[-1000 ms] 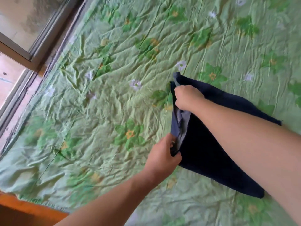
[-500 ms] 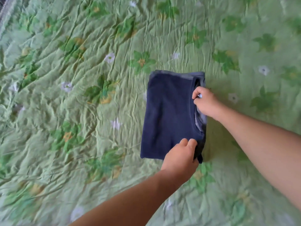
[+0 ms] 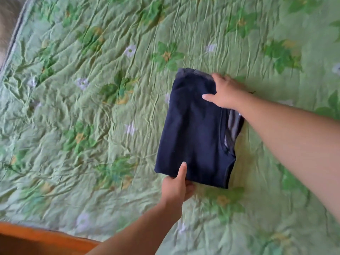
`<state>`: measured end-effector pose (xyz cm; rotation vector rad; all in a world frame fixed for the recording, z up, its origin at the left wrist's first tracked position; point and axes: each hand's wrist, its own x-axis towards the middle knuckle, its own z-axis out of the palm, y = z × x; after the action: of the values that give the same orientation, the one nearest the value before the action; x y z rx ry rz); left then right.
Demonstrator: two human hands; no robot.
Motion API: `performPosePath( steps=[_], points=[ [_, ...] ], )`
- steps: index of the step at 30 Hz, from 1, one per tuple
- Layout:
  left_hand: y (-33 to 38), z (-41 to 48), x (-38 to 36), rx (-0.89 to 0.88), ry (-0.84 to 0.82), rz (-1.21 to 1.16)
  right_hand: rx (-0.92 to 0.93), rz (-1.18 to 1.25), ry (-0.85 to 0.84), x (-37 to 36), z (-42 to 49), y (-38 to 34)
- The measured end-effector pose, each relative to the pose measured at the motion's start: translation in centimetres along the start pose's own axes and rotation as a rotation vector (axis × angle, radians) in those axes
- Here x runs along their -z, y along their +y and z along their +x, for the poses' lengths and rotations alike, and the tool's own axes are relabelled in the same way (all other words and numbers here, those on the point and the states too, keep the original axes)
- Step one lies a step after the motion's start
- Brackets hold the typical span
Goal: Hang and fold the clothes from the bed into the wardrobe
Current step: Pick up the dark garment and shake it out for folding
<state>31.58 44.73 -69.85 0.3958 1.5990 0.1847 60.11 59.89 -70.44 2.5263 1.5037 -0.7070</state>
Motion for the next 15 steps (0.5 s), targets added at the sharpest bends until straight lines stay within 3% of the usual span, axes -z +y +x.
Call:
performPosePath(
  steps=[3, 9, 11, 15],
  points=[
    [0.2, 0.2, -0.8, 0.031, 0.034, -0.158, -0.043, 0.107, 0.016, 1.0, 1.6, -1.0],
    [3.2, -1.7, -0.2, -0.104, -0.043, -0.320, -0.235, 0.574, -0.291, 3.4, 0.0, 0.8],
    [6.5, -2.2, 1.6, -0.277, -0.051, -0.246, -0.279, 0.744, -0.311, 3.8, -2.1, 1.8],
    [14.2, -1.1, 6.5, -0.590, -0.042, 0.124, -0.403, 1.117, -0.144, 2.3, -7.3, 3.7]
  ],
)
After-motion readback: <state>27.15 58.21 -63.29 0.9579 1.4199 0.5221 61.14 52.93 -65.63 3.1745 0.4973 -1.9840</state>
